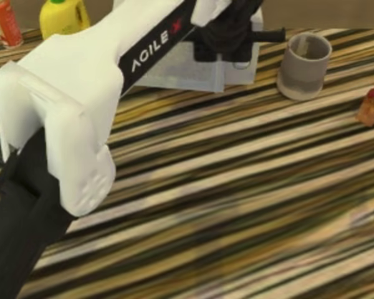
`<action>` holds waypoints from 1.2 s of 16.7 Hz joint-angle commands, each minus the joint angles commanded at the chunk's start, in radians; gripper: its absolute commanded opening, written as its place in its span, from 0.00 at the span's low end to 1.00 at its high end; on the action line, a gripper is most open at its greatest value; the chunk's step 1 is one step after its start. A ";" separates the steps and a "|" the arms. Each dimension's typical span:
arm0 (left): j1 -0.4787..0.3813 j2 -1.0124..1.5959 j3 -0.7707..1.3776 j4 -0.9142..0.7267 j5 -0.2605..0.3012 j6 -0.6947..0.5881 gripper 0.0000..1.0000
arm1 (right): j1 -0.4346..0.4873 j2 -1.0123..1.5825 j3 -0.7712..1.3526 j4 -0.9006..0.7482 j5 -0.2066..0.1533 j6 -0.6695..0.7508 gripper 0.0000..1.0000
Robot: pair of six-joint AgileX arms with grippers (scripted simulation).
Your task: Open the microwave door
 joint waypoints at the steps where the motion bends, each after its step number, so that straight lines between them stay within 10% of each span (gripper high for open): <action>1: 0.001 -0.030 -0.065 0.029 0.004 0.010 0.00 | 0.000 0.000 0.000 0.000 0.000 0.000 1.00; 20: 0.005 -0.168 -0.329 0.171 0.023 0.056 0.00 | 0.000 0.000 0.000 0.000 0.000 0.000 1.00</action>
